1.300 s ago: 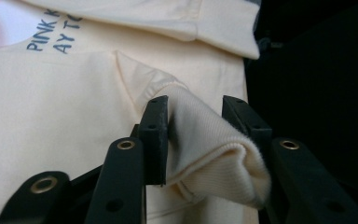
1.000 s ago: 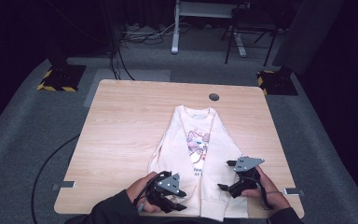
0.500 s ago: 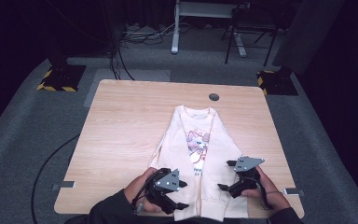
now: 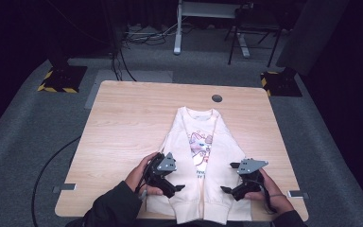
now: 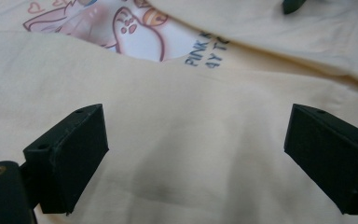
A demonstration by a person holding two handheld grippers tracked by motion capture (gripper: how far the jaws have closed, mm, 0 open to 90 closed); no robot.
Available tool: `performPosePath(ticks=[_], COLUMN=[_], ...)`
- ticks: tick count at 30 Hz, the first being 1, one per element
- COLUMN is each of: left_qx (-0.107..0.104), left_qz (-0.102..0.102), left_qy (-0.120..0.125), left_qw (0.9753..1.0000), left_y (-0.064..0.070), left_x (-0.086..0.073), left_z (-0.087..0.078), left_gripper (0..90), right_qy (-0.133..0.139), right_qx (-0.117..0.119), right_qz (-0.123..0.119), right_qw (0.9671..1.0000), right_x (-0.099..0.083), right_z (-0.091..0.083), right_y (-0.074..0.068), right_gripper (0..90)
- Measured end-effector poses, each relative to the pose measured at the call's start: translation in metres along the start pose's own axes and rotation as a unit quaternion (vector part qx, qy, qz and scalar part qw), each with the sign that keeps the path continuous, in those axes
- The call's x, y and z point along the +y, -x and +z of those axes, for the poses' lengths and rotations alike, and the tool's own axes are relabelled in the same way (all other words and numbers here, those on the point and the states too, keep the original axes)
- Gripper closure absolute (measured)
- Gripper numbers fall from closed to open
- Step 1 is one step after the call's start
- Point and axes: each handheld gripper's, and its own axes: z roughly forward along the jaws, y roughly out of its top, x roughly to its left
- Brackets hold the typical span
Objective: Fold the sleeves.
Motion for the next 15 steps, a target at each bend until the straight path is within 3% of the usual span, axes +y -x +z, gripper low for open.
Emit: performPosePath(ticks=[5,8,10,15], left_qx=[0.011,0.014,0.013,0.009], left_qz=[-0.004,-0.008,0.001,-0.003], left_qy=[-0.026,-0.038,-0.039,-0.035], left_qw=[0.9996,0.9991,0.9992,0.9993], left_y=[-0.013,-0.019,-0.019,-0.022], left_x=[-0.006,-0.009,-0.011,-0.013], left_z=[0.016,0.023,0.025,0.024], left_gripper=[7.3,6.1,5.9,5.7], right_qy=[0.018,0.02,0.018,0.007], right_qx=[-0.001,-0.021,-0.025,-0.031], right_qz=[0.014,0.02,0.021,0.021], right_qw=[0.9998,0.9994,0.9993,0.9993], right_x=[0.002,0.003,0.003,0.002], right_z=[-0.004,-0.005,-0.005,-0.002], right_y=[0.001,0.003,0.004,0.004], right_gripper=[2.6,3.0,3.1,3.3])
